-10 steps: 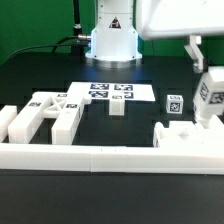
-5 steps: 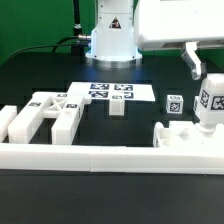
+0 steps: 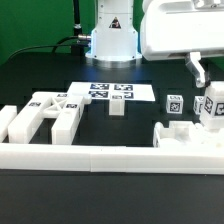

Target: Assemble chair

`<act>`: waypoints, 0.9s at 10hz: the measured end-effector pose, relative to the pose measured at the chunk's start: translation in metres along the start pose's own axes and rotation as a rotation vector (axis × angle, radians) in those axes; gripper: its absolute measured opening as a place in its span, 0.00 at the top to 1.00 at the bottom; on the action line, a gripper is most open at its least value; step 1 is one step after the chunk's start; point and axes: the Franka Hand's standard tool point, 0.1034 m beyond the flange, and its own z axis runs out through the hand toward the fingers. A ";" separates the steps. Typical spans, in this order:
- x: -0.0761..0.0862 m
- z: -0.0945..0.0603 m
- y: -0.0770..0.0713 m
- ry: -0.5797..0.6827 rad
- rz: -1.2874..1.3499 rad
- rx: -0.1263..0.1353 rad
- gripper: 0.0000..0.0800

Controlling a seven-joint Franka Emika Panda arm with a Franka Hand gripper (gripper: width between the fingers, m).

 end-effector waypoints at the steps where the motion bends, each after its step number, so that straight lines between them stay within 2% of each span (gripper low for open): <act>1: 0.001 0.001 -0.001 0.003 0.000 0.001 0.65; 3: -0.001 0.004 -0.007 -0.001 -0.006 0.008 0.65; 7: -0.009 0.014 -0.002 0.019 -0.011 -0.001 0.65; 9: -0.007 0.015 0.000 0.053 -0.015 -0.006 0.65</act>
Offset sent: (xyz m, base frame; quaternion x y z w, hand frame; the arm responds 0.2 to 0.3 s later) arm 0.0038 0.0098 -0.0062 -0.0014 0.0116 0.0083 0.9999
